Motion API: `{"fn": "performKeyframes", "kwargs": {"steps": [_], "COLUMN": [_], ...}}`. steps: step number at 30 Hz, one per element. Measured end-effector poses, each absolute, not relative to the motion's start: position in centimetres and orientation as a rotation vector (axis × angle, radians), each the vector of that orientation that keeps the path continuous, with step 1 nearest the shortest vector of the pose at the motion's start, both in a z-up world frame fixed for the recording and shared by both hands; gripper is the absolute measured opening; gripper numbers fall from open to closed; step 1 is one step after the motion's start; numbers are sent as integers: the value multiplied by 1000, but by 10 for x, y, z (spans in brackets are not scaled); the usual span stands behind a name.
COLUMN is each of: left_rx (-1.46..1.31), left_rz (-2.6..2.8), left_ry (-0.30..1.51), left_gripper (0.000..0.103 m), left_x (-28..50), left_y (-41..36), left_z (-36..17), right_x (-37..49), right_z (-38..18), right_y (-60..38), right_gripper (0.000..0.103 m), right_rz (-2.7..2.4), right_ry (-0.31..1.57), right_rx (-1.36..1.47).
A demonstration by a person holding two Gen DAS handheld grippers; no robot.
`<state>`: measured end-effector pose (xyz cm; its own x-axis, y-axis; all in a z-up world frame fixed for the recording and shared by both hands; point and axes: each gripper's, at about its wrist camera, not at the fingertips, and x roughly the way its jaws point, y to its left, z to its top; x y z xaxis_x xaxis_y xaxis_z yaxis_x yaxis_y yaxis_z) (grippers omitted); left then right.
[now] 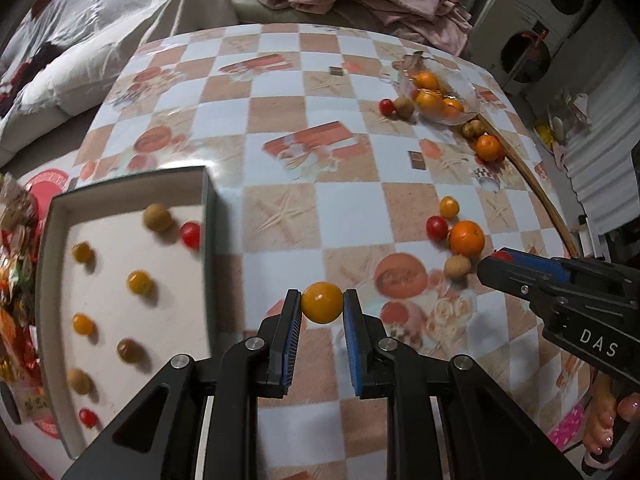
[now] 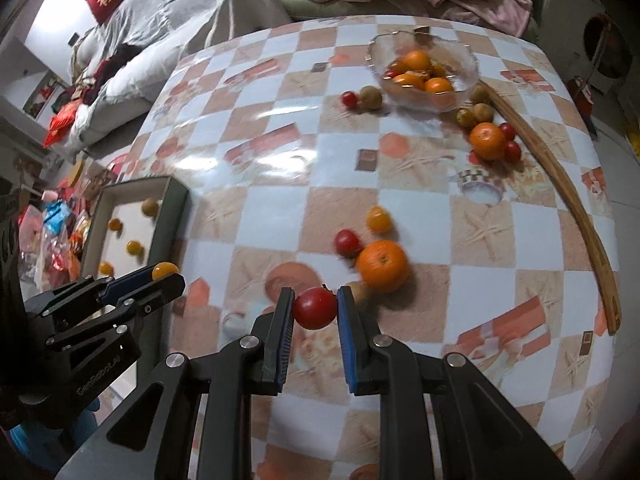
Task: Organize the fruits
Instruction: 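Carry both tomatoes over the white tray and open both grippers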
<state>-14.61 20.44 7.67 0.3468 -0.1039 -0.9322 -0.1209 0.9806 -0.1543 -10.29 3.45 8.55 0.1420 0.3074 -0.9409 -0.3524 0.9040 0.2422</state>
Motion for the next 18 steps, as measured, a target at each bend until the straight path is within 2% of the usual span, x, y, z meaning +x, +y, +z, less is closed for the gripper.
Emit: {"fn": "performKeyframes", "kwargs": {"steps": [18], "left_rx": [-318], "left_rz": [244], "left_ry": [1236], "left_gripper": [22], "left_x": [-235], "left_y": [295], "left_z": [72], "right_x": [-140], "right_z": [84], "right_y": [146], "right_gripper": [23], "right_rz": [723], "right_ry": [1382], "right_rx": [-168]}}
